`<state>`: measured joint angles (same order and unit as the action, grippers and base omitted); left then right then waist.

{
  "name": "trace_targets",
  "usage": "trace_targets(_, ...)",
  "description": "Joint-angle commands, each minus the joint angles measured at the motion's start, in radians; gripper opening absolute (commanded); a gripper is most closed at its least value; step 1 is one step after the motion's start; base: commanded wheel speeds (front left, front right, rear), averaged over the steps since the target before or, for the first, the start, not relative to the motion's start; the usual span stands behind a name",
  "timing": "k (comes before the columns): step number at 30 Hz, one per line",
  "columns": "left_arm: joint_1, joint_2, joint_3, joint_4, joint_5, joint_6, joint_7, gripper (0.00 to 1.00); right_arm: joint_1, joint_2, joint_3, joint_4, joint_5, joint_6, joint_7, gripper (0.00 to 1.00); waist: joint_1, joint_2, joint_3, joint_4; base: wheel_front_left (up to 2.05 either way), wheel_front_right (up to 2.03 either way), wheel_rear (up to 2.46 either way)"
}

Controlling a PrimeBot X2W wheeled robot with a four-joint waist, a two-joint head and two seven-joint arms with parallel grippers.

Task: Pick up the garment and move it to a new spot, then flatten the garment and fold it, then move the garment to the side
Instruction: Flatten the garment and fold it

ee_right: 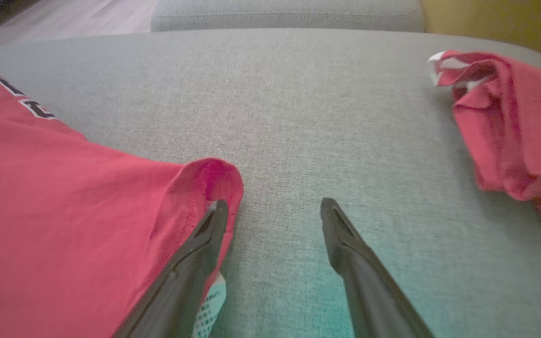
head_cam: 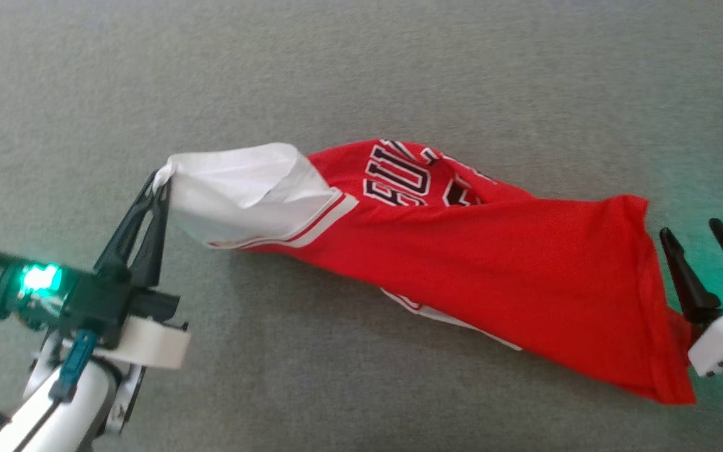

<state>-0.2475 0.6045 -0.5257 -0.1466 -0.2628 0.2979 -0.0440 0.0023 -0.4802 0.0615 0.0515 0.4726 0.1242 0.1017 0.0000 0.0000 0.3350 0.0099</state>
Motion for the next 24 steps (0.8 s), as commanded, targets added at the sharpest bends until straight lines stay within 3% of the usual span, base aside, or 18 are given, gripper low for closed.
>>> trace_targets(1, -0.072, 0.020, 0.037, -0.015, 0.008, -0.007, -0.003, 0.00, -0.030, -0.042, 0.029, 0.016, -0.007, 0.007, 0.013, 1.00, 0.0000, 0.0000, 0.022, 0.028, 0.00, 0.00, 0.00)
trace_targets(9, -0.127, -0.009, 0.016, 0.027, 0.010, -0.028, -0.024, 0.00, -0.090, -0.086, 0.150, 0.108, 0.025, 0.007, 0.016, 1.00, 0.0000, 0.0000, 0.041, 0.063, 0.00, 0.00, 0.00)
trace_targets(10, -0.130, -0.010, 0.015, 0.030, 0.009, -0.029, -0.026, 0.00, -0.095, -0.093, 0.165, 0.114, 0.033, 0.007, 0.011, 0.82, 0.0000, 0.0000, 0.041, 0.064, 0.00, 0.00, 0.00)
trace_targets(12, -0.135, -0.012, 0.014, 0.035, 0.007, -0.031, -0.030, 0.00, -0.110, -0.106, 0.200, 0.126, 0.050, 0.007, 0.001, 0.02, 0.0000, 0.0000, 0.042, 0.065, 0.00, 0.00, 0.00)
trace_targets(17, -0.158, -0.015, 0.011, 0.052, -0.001, -0.049, -0.043, 0.00, -0.169, -0.138, 0.263, 0.170, 0.089, 0.007, -0.042, 0.00, 0.0000, 0.0000, 0.039, 0.064, 0.00, 0.00, 0.00)
trace_targets(24, -0.283, -0.007, 0.008, 0.097, 0.031, -0.098, -0.093, 0.00, -0.302, -0.169, 0.184, 0.223, 0.016, 0.007, -0.176, 0.00, 0.0000, 0.0000, 0.006, 0.053, 0.00, 0.00, 0.00)
